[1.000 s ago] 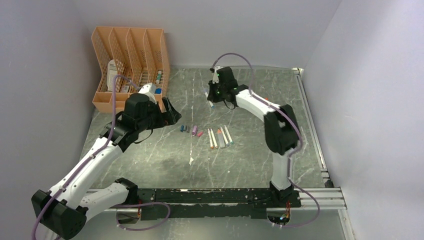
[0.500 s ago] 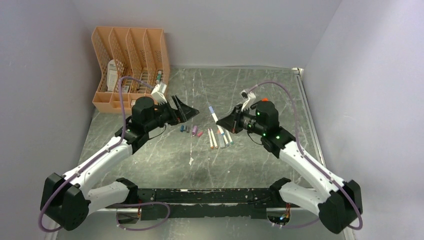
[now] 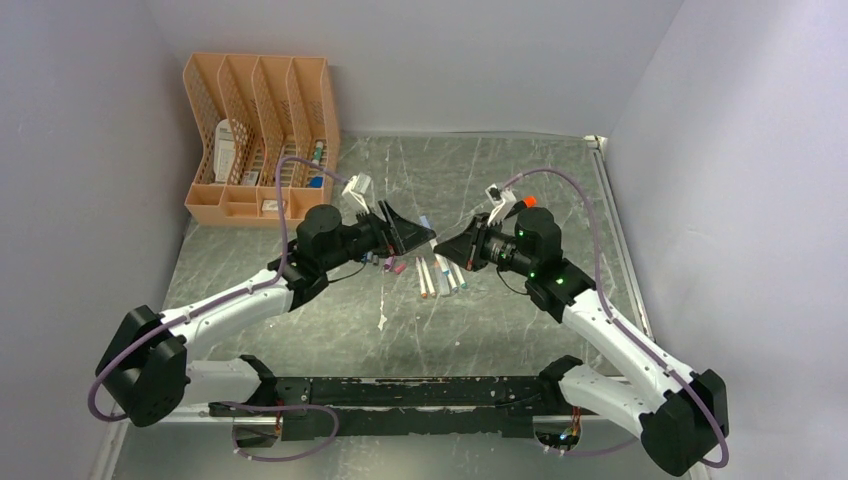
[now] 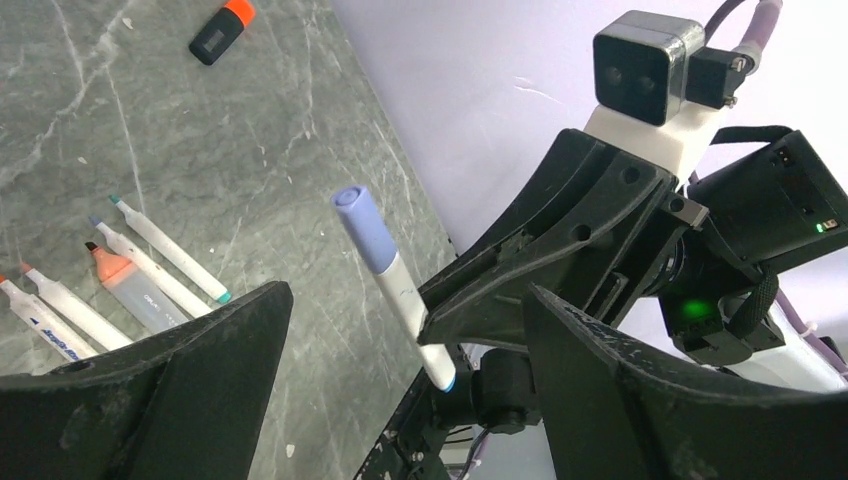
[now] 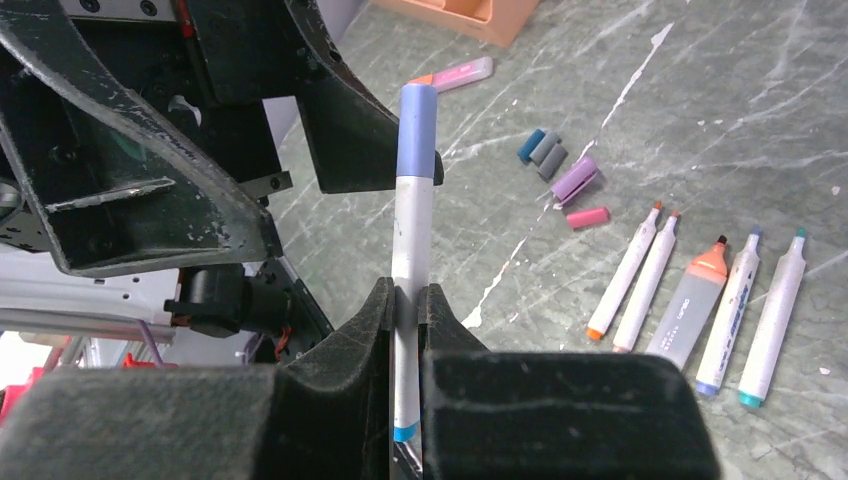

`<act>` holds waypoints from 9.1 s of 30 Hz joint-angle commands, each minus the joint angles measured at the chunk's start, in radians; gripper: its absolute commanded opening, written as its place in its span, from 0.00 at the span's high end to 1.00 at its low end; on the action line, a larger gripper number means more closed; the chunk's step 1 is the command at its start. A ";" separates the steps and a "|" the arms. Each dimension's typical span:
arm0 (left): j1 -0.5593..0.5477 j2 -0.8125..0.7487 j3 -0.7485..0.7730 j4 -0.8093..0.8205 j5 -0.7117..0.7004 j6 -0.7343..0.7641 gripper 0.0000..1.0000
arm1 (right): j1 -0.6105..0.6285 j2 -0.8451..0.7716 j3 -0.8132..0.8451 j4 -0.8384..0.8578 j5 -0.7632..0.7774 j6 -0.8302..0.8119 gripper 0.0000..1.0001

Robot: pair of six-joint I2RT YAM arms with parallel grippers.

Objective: Open the pen caps

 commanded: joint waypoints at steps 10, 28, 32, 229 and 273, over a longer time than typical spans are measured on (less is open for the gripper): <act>-0.023 0.024 0.029 0.072 -0.111 -0.009 0.43 | 0.015 0.003 -0.014 0.019 -0.011 0.014 1.00; -0.024 0.070 0.029 0.082 -0.125 -0.021 0.93 | 0.035 -0.004 -0.010 0.002 -0.021 0.009 1.00; -0.024 0.074 0.028 0.089 -0.110 -0.024 0.93 | 0.036 -0.003 -0.010 -0.005 -0.014 0.005 0.96; 0.212 0.155 0.201 -0.727 -0.177 0.437 0.01 | -0.376 0.992 0.496 -0.296 0.697 -0.147 0.97; 0.072 0.082 -0.015 0.042 0.089 -0.024 0.23 | 0.165 0.186 0.213 -0.208 0.181 -0.109 1.00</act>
